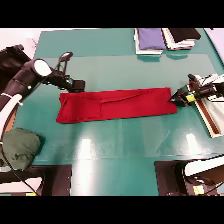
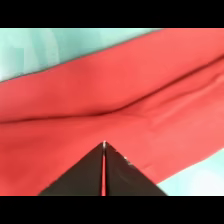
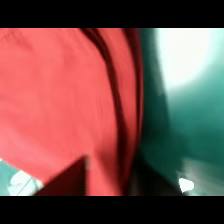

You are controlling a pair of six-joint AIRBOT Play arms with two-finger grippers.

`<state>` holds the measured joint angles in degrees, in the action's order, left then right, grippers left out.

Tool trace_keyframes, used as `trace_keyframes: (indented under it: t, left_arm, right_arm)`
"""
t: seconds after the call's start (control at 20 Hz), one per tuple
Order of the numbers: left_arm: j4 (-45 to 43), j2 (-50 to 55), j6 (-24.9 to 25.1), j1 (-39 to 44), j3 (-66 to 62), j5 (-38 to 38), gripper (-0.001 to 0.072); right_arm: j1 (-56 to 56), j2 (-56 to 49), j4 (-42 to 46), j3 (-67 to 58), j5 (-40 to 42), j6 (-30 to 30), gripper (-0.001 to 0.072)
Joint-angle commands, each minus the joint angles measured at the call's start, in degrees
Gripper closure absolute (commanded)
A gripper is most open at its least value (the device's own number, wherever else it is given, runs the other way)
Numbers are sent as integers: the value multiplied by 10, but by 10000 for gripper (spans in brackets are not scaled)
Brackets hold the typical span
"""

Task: Fold the shirts.

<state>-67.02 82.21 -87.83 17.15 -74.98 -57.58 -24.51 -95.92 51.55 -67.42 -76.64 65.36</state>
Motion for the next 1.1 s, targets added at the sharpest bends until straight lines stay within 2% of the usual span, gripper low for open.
trace_keyframes:
  t: [0.0, 0.05, 0.3, 0.6, 1.05]
  left_arm:
    - [6, 23, -24, 52, -1, 37, 685]
    - [12, 34, -24, 63, -1, 50, 685]
    - [25, 120, -23, 114, -54, 79, 686]
    - [47, 233, -21, 151, -151, 78, 686]
    - [57, 248, -17, 153, -160, 72, 686]
  right_arm:
    - [39, -4, -20, 0, 35, -39, 658]
    - [45, -1, -21, -12, 28, -44, 692]
    - [86, 63, -21, -116, -22, -36, 693]
    - [195, 136, -25, -249, -20, 35, 693]
    - [344, 141, -25, -369, -17, 84, 693]
